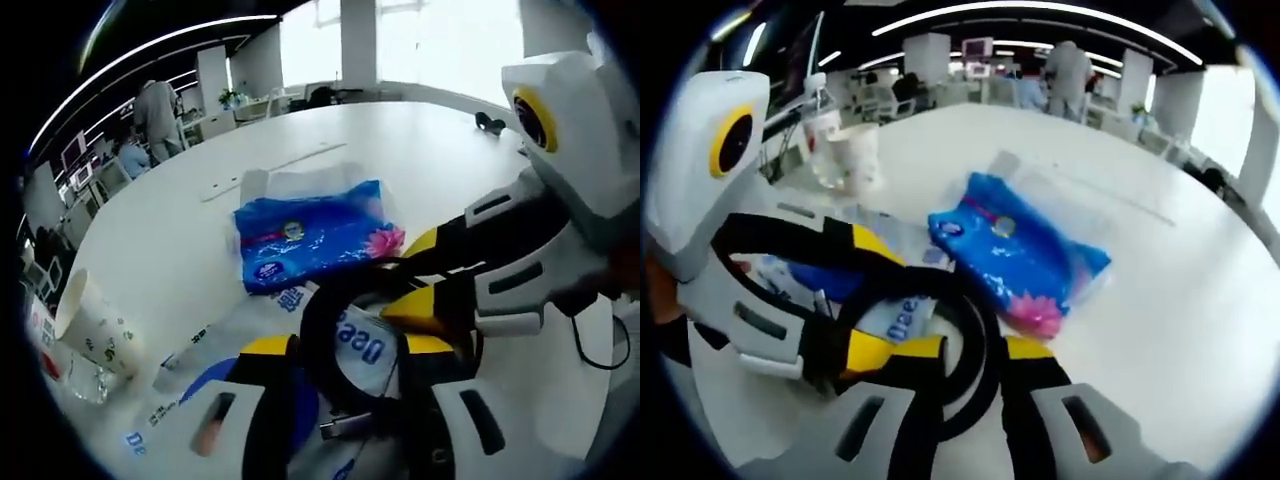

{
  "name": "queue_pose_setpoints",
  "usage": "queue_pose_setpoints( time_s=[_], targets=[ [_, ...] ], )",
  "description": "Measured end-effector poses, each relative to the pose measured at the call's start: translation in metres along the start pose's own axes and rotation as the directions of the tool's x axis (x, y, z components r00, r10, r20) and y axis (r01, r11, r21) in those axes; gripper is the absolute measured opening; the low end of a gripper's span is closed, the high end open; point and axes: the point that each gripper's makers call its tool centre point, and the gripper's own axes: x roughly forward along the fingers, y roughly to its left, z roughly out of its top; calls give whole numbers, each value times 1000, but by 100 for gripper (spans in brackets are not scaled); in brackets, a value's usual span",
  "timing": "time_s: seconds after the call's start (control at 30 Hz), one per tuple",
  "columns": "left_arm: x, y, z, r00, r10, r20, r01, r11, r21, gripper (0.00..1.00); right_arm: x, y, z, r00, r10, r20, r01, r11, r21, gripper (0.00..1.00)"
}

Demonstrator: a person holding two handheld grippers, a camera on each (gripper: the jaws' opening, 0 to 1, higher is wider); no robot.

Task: Arrange the tabletop items into an orderly group along one side of the table until the central work area is clear of visible clutter.

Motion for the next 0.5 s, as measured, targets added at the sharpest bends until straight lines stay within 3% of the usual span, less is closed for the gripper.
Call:
queue_pose_setpoints(
  time_s=[0.23, 0.5],
  targets=[
    [0, 0, 0, 1000, -5, -25, 5, 1000, 3, 34, -1, -7, -1, 1000, -3, -18, 4, 1000, 10, 11],
    [-1, -3, 1, 999, 30, -27, -31, 999, -28, 22, -5, -12, -7, 999, -14, -36, 14, 1000, 14, 6]
  ],
)
